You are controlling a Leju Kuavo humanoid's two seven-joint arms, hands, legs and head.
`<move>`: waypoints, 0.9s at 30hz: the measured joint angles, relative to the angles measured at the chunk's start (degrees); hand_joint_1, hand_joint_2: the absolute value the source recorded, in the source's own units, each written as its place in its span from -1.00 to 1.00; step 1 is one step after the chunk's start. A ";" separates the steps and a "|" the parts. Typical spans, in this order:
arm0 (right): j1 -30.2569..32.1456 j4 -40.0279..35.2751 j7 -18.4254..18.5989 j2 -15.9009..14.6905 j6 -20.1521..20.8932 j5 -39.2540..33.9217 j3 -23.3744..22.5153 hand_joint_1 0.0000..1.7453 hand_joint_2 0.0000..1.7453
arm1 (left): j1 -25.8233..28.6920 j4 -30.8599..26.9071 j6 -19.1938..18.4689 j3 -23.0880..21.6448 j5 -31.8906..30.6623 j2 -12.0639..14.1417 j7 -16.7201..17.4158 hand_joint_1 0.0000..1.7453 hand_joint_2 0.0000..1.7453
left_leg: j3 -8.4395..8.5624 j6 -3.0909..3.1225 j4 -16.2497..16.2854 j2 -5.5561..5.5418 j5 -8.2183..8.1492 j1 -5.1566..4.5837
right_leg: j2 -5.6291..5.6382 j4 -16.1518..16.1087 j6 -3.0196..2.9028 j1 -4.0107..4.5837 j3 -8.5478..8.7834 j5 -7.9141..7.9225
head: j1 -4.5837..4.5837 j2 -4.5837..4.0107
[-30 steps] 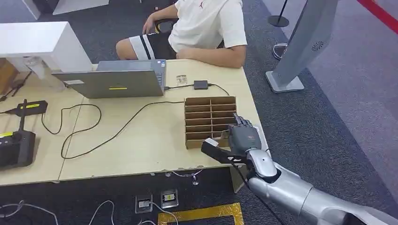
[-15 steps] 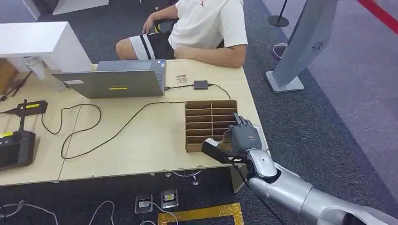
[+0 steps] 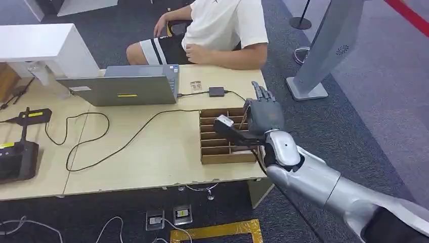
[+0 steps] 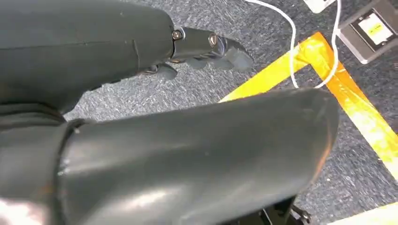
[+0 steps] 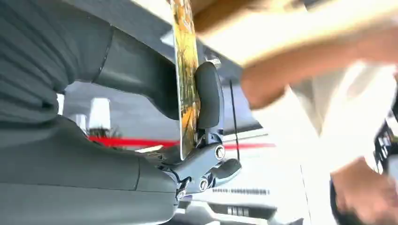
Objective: Pass the card to the sensor for recognition and then transmit it.
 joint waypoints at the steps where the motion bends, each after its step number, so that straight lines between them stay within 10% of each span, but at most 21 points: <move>1: -1.42 -0.32 0.41 0.20 0.13 0.14 -0.11 0.96 1.00 | 0.00 -0.09 0.00 0.00 0.02 0.00 0.00 -1.00 -1.00 | 0.01 0.00 0.00 0.00 0.00 0.00 | 0.01 0.00 0.00 0.00 -0.01 0.00 | -0.02 0.00; 27: -16.04 4.23 3.62 7.05 8.70 -0.10 6.55 0.94 1.00 | -1.42 -0.28 0.00 -2.36 5.27 0.50 0.00 -1.00 -1.00 | -0.01 -0.01 0.00 -0.07 0.00 0.01 | -0.03 0.00 0.00 0.00 -0.01 -0.01 | -0.02 0.00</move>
